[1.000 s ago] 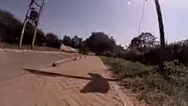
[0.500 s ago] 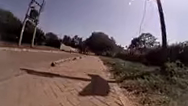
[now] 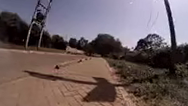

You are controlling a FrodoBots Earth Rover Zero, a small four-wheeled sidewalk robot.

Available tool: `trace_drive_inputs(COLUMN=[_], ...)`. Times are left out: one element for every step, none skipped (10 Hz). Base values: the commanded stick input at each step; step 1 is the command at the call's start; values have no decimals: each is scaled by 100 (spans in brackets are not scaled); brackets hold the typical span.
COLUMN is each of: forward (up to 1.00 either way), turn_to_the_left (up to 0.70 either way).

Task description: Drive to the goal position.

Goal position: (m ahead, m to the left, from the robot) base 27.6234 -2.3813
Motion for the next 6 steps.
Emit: trace_drive_inputs(forward=[30,30,30,30,30,30], turn_to_the_left=[0,0,0,0,0,0])
